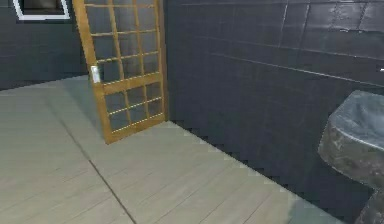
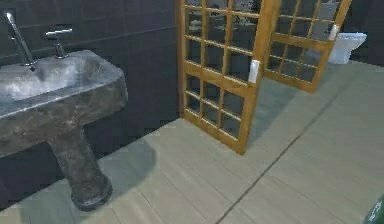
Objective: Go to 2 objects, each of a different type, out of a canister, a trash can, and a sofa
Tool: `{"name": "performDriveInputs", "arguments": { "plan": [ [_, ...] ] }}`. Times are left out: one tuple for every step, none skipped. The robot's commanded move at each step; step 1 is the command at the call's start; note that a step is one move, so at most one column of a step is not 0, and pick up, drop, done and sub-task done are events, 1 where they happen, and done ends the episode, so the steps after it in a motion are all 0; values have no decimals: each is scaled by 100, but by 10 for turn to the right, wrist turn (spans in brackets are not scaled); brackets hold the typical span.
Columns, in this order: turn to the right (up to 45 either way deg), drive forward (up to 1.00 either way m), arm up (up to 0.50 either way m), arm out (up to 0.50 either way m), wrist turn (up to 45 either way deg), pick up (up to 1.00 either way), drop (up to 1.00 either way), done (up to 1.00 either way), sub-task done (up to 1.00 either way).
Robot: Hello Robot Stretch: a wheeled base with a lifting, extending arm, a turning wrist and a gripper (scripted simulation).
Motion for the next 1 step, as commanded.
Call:
{"name": "performDriveInputs", "arguments": {
  "plan": [
    [-420, 0, 0, 0, 0, 0, 0, 0, 0]
  ]
}}
